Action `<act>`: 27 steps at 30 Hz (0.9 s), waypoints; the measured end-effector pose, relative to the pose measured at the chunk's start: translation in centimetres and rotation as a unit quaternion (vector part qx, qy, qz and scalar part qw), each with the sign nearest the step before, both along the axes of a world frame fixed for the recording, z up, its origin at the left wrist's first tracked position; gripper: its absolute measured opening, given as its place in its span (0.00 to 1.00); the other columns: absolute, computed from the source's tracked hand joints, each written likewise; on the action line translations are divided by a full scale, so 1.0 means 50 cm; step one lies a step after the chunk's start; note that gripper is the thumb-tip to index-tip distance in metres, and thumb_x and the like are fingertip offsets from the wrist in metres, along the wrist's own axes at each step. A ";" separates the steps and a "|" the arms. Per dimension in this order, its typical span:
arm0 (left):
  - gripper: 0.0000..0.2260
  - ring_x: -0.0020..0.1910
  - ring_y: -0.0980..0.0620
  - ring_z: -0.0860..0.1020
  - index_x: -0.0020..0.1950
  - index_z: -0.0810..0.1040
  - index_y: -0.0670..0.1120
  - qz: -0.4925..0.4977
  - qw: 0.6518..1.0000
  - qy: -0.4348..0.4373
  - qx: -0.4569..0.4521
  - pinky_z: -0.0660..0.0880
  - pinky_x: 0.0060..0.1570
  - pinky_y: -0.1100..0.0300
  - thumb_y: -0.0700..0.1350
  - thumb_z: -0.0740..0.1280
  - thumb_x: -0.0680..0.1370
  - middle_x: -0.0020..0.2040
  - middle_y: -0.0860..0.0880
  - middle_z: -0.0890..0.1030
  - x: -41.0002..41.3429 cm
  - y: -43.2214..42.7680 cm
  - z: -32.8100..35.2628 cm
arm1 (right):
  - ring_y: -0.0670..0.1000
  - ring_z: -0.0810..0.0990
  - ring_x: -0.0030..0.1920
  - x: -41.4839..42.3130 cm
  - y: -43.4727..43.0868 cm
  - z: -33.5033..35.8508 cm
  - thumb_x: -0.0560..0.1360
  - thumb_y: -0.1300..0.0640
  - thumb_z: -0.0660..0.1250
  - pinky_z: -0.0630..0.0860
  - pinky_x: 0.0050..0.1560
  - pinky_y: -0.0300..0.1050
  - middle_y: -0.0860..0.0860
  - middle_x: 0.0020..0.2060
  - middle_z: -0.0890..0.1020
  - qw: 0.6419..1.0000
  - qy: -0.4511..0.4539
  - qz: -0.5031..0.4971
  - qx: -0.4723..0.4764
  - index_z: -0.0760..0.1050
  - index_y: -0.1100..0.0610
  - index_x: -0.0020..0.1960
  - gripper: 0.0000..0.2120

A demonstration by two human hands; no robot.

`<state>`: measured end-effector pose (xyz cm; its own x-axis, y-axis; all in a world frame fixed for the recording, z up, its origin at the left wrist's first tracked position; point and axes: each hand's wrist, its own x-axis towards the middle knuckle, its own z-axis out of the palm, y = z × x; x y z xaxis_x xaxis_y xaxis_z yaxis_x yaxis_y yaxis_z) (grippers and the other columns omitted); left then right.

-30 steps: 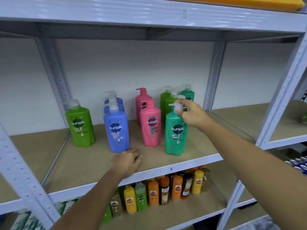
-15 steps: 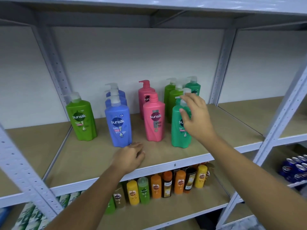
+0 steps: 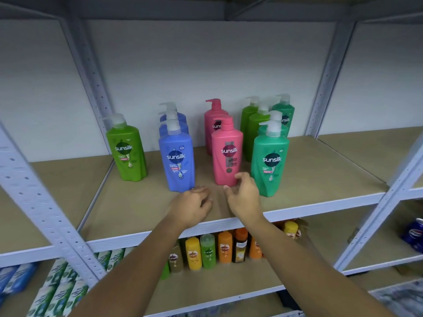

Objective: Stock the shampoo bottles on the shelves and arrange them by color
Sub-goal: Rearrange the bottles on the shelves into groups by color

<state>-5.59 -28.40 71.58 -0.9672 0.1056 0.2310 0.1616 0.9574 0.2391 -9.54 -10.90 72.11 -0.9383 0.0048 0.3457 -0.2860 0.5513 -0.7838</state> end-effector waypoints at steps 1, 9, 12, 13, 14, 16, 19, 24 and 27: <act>0.18 0.61 0.47 0.78 0.63 0.77 0.48 0.001 1.000 -0.001 -0.001 0.78 0.52 0.50 0.56 0.59 0.80 0.65 0.51 0.79 -0.001 -0.001 -0.001 | 0.54 0.79 0.56 -0.009 -0.012 -0.002 0.73 0.56 0.74 0.77 0.60 0.50 0.54 0.57 0.77 0.999 -0.017 -0.008 -0.030 0.69 0.55 0.65 0.24; 0.16 0.56 0.51 0.79 0.60 0.77 0.53 0.008 1.000 0.008 0.001 0.78 0.45 0.55 0.58 0.57 0.80 0.63 0.56 0.79 -0.008 -0.009 -0.005 | 0.65 0.77 0.63 -0.080 -0.067 -0.005 0.74 0.58 0.73 0.75 0.63 0.58 0.62 0.64 0.77 0.996 -0.054 -0.072 -0.024 0.61 0.61 0.74 0.34; 0.15 0.54 0.52 0.79 0.59 0.77 0.54 0.011 1.000 0.015 0.001 0.78 0.43 0.55 0.58 0.56 0.80 0.61 0.57 0.79 -0.013 -0.010 -0.009 | 0.65 0.77 0.62 -0.102 -0.078 -0.007 0.74 0.57 0.72 0.75 0.63 0.59 0.62 0.63 0.78 0.996 -0.056 -0.072 -0.012 0.62 0.61 0.72 0.32; 0.16 0.54 0.52 0.79 0.59 0.77 0.54 0.011 1.000 0.017 0.001 0.78 0.43 0.55 0.59 0.56 0.80 0.61 0.57 0.79 -0.014 -0.011 -0.010 | 0.65 0.77 0.62 -0.111 -0.082 -0.008 0.74 0.57 0.72 0.75 0.63 0.59 0.62 0.63 0.78 0.996 -0.054 -0.069 -0.008 0.62 0.60 0.72 0.32; 0.16 0.54 0.52 0.80 0.59 0.77 0.54 0.012 1.000 0.018 0.000 0.79 0.43 0.54 0.59 0.56 0.80 0.61 0.57 0.79 -0.014 -0.011 -0.011 | 0.65 0.77 0.63 -0.116 -0.086 -0.007 0.74 0.57 0.72 0.75 0.63 0.60 0.62 0.64 0.78 0.996 -0.057 -0.068 -0.004 0.62 0.60 0.73 0.32; 0.17 0.55 0.52 0.79 0.59 0.77 0.53 0.014 1.000 0.017 0.004 0.79 0.45 0.53 0.59 0.56 0.80 0.62 0.56 0.79 -0.015 -0.012 -0.011 | 0.65 0.77 0.63 -0.132 -0.092 -0.007 0.75 0.57 0.72 0.75 0.63 0.60 0.61 0.64 0.77 0.996 -0.061 -0.065 0.001 0.61 0.60 0.73 0.32; 0.17 0.59 0.52 0.79 0.63 0.77 0.53 0.013 1.000 0.015 0.011 0.79 0.50 0.53 0.58 0.57 0.80 0.65 0.57 0.78 -0.016 -0.013 -0.010 | 0.65 0.76 0.64 -0.156 -0.100 -0.008 0.75 0.57 0.71 0.74 0.64 0.60 0.62 0.65 0.76 0.997 -0.055 -0.063 -0.002 0.59 0.60 0.74 0.33; 0.20 0.62 0.53 0.78 0.65 0.77 0.55 0.016 1.000 0.012 0.008 0.79 0.53 0.53 0.59 0.55 0.78 0.67 0.59 0.77 -0.023 -0.015 -0.012 | 0.66 0.73 0.65 -0.187 -0.107 -0.010 0.75 0.57 0.70 0.71 0.65 0.59 0.62 0.65 0.75 0.996 -0.057 -0.075 -0.006 0.59 0.60 0.73 0.32; 0.20 0.62 0.54 0.78 0.66 0.76 0.55 0.019 1.000 0.017 0.003 0.78 0.52 0.54 0.59 0.55 0.79 0.68 0.60 0.76 -0.027 -0.015 -0.015 | 0.66 0.71 0.66 -0.201 -0.106 -0.011 0.76 0.59 0.70 0.70 0.64 0.56 0.62 0.66 0.74 0.995 -0.063 -0.078 -0.010 0.58 0.59 0.74 0.32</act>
<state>-6.92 -29.16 70.82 -0.9623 0.0669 0.2636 0.1328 0.9615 0.2407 -19.57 -16.20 71.59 -0.9617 0.1583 0.2236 -0.0973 0.5657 -0.8189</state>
